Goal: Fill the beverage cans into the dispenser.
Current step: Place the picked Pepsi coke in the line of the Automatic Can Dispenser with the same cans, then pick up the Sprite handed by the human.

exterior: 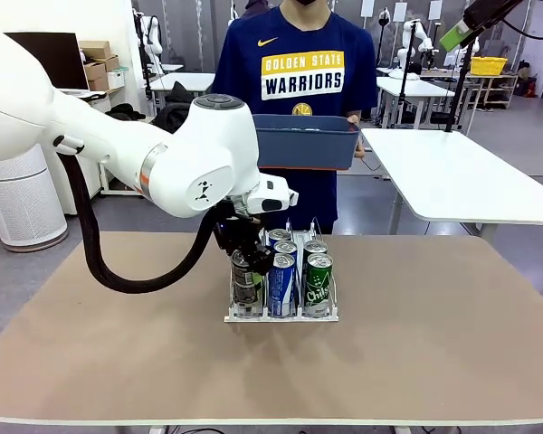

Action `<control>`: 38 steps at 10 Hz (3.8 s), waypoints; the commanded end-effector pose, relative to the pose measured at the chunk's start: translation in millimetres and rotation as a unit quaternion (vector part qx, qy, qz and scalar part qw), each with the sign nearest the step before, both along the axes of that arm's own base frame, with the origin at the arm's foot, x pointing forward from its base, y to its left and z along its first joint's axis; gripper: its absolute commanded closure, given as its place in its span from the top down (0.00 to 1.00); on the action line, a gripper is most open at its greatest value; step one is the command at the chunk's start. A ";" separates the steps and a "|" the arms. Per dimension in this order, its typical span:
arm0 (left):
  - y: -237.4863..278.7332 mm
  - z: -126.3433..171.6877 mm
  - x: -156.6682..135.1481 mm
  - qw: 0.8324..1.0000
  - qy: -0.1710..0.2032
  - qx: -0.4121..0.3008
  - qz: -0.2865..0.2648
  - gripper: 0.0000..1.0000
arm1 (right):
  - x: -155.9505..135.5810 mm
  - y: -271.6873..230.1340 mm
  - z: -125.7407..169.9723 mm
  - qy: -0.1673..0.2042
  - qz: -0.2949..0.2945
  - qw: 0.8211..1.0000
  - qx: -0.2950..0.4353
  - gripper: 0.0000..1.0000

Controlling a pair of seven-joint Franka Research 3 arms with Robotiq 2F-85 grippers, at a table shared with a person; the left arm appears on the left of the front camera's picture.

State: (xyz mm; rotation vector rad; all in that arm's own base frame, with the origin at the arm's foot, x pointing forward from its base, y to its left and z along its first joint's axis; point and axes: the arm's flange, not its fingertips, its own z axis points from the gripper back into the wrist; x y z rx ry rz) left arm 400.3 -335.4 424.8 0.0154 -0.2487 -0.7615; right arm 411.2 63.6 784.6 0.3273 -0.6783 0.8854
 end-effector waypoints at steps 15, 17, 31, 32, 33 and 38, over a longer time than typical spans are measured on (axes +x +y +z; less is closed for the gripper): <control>1.1 -49.9 41.7 0.998 0.049 -0.011 0.042 0.58 | -1.8 0.4 -0.4 0.001 0.000 1.000 0.003 1.00; 1.1 -49.9 41.7 0.998 0.049 -0.011 0.042 0.58 | -1.8 0.4 -0.4 0.001 0.000 1.000 0.003 1.00; 18.0 19.9 23.2 0.996 0.007 -0.009 0.093 1.00 | -1.8 0.4 -0.4 0.001 0.000 1.000 0.003 1.00; 18.0 19.9 23.2 0.996 0.007 -0.009 0.093 1.00 | -1.8 0.4 -0.4 0.001 0.000 1.000 0.003 1.00; 18.0 19.9 23.2 0.996 0.007 -0.009 0.093 1.00 | -1.8 0.4 -0.4 0.001 0.000 1.000 0.003 1.00; 30.7 37.4 20.1 0.998 0.026 -0.047 0.029 1.00 | -1.8 0.4 -0.4 0.001 0.000 1.000 0.003 1.00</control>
